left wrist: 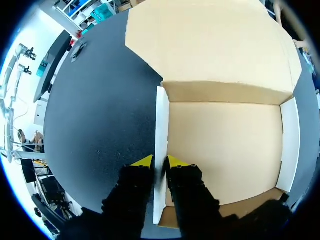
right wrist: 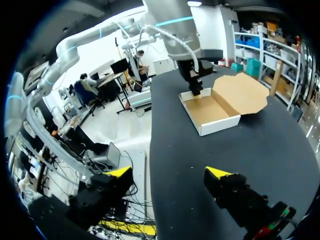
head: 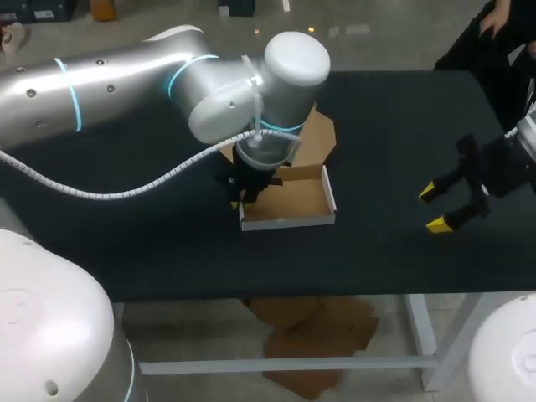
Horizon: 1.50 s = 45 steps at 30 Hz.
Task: Assemble the packaging by folding the flat box into shape, placing the metal phone stand inside, and closing the box properly
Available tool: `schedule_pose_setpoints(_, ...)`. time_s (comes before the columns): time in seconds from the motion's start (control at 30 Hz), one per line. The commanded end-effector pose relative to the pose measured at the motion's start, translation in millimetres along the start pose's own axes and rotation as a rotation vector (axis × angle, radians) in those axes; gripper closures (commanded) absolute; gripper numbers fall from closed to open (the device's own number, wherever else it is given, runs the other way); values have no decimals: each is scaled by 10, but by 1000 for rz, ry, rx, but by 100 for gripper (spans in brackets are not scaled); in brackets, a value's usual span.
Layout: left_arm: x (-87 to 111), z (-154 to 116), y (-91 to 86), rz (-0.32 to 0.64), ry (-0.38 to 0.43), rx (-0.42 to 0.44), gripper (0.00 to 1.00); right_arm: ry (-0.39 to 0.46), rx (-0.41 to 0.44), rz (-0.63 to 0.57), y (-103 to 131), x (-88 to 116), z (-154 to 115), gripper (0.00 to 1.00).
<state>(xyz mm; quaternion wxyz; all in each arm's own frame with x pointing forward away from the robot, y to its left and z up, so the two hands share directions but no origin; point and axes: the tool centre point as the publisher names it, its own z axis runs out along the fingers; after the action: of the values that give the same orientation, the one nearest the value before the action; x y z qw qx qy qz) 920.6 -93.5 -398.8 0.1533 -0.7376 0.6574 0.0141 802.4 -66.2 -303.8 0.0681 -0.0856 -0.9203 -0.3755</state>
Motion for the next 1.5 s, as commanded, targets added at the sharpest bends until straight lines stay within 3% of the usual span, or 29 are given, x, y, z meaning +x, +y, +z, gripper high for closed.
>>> schedule_pose_setpoints(0.03,-89,-34,61,1,124,18,76,10,-4,3,-8,-30,2,0)
schedule_pose_setpoints(0.33,-89,-60,93,20,206,49,71,11,-2,12,-9,-31,6,0)
schedule_pose_setpoints(0.5,-109,-137,113,28,276,83,52,13,0,15,-6,-34,17,0)
schedule_pose_setpoints(0.53,-113,-156,118,33,288,95,44,13,0,15,-6,-34,17,0)
schedule_pose_setpoints(0.63,-126,-230,141,44,346,113,4,13,0,16,-4,-35,21,0)
schedule_pose_setpoints(0.67,-130,-258,152,43,363,125,0,13,0,16,-2,-35,22,0)
schedule_pose_setpoints(1.07,-317,-694,317,170,684,184,0,6,-10,28,15,-42,5,0)
schedule_pose_setpoints(1.23,-494,-892,397,205,774,195,0,-2,-19,46,13,-35,-29,0)
schedule_pose_setpoints(1.5,-766,-1078,672,300,866,240,0,-11,-29,62,32,-12,-49,0)
